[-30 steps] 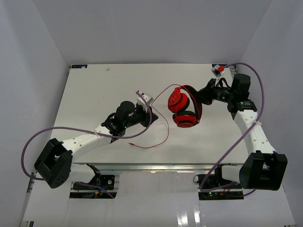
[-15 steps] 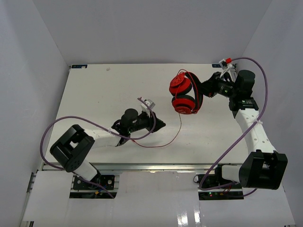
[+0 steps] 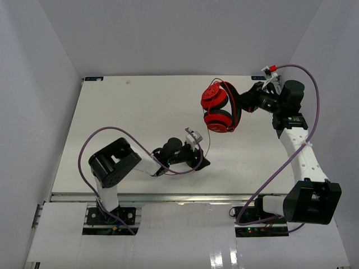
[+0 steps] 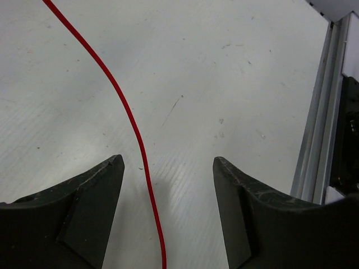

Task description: Wrap the headphones

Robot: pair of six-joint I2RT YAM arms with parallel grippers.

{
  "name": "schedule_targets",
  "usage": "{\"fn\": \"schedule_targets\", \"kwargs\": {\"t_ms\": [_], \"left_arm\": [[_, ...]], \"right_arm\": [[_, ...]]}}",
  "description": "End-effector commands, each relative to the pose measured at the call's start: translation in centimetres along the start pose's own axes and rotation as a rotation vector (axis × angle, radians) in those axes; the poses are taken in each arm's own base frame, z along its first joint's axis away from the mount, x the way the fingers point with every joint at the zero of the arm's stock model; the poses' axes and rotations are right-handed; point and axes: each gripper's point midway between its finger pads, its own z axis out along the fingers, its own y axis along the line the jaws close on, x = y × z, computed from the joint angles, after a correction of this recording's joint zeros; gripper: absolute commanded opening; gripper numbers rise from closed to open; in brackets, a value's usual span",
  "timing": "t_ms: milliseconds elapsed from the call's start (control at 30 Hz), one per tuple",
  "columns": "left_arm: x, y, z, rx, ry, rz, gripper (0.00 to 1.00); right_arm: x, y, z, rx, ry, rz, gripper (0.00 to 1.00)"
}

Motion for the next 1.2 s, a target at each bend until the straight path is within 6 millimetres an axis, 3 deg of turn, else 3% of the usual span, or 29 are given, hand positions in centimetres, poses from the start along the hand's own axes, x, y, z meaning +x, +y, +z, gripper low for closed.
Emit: {"fn": "schedule_targets", "kwargs": {"t_ms": [0,100,167,367,400,500,633,733,933,1167], "left_arm": [[-0.5,1.3,1.9,-0.143,-0.008,0.061,0.75],[1.1,2.9,2.6,-0.247,0.055,0.069,0.72],[1.8,2.9,3.0,-0.253,0.09,0.075,0.64],[3.5,1.3,3.4,-0.218,0.155,0.084,0.04],[3.6,0.7,3.2,-0.209,0.163,0.086,0.01],[3.6,-1.7,2.4,-0.17,0.179,0.1,0.0],[5.1,-5.9,0.7,-0.122,0.221,0.107,0.0],[4.6,-8.6,-0.9,-0.117,0.209,0.115,0.0],[4.7,-12.8,-2.5,-0.064,0.24,0.121,0.0],[3.7,-16.4,-2.5,-0.001,0.268,0.165,0.0]], "right_arm": [[-2.0,2.0,-0.6,-0.033,-0.035,-0.046,0.08],[-1.9,2.2,-0.7,-0.036,-0.035,-0.054,0.08],[-1.9,2.2,-0.8,-0.035,-0.036,-0.056,0.08],[-1.8,1.9,-0.7,-0.023,-0.035,-0.053,0.08],[-1.8,1.6,-0.8,-0.009,-0.036,-0.055,0.08],[-2.5,0.4,-0.8,0.075,-0.052,-0.064,0.08],[-2.9,-2.8,-1.1,0.264,-0.074,-0.039,0.08],[-2.9,-5.5,-1.7,0.425,-0.101,-0.05,0.08],[-0.8,-8.5,-1.7,0.62,-0.087,-0.05,0.08],[0.7,-11.1,-2.3,0.733,-0.078,-0.104,0.08]]}}
